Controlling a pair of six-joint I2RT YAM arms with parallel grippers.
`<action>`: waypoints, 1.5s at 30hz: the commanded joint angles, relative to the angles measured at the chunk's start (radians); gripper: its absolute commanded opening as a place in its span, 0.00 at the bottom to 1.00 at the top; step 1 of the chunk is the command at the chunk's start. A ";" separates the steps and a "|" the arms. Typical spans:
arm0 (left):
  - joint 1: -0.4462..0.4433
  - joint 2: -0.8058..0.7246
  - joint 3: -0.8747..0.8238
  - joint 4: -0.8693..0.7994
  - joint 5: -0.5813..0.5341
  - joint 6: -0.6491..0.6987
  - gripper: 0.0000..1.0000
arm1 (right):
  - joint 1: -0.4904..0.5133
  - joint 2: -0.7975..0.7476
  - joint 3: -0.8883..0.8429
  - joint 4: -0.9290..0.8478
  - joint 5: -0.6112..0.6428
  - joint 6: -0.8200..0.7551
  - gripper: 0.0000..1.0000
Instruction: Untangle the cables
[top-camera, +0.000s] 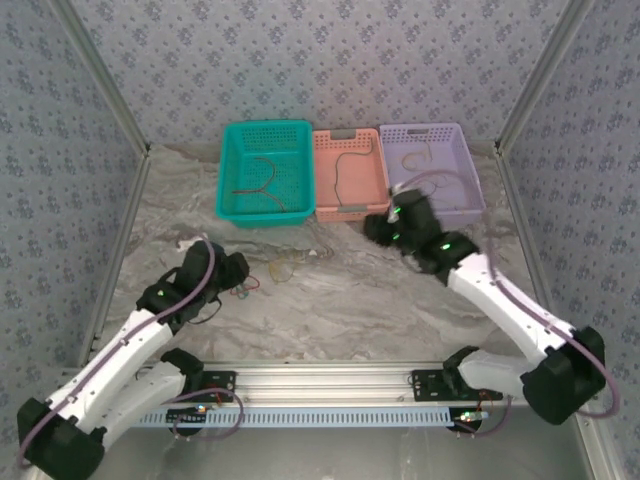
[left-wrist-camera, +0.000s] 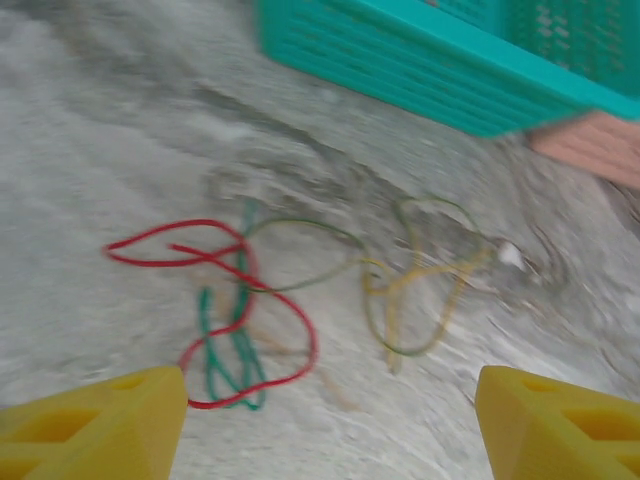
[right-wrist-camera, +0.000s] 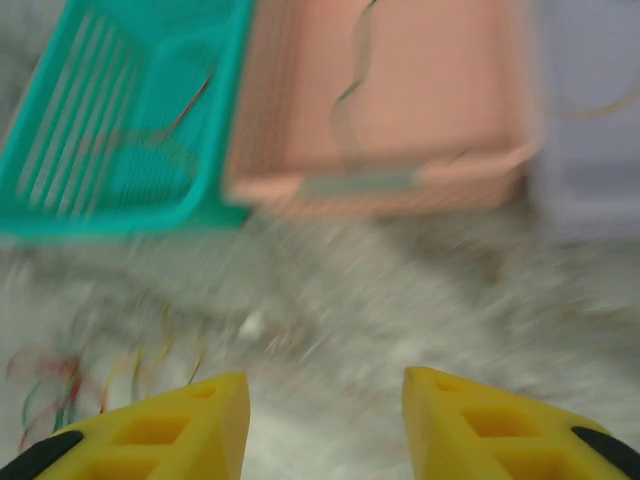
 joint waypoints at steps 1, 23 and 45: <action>0.122 0.036 -0.008 -0.033 0.187 -0.004 0.73 | 0.154 0.121 -0.006 0.129 0.031 0.071 0.52; 0.050 0.251 -0.064 0.266 0.160 -0.172 0.54 | 0.339 0.702 0.307 0.274 0.010 0.717 0.59; 0.139 0.590 -0.020 0.389 0.014 -0.102 0.31 | 0.291 0.648 0.184 0.297 0.174 0.742 0.00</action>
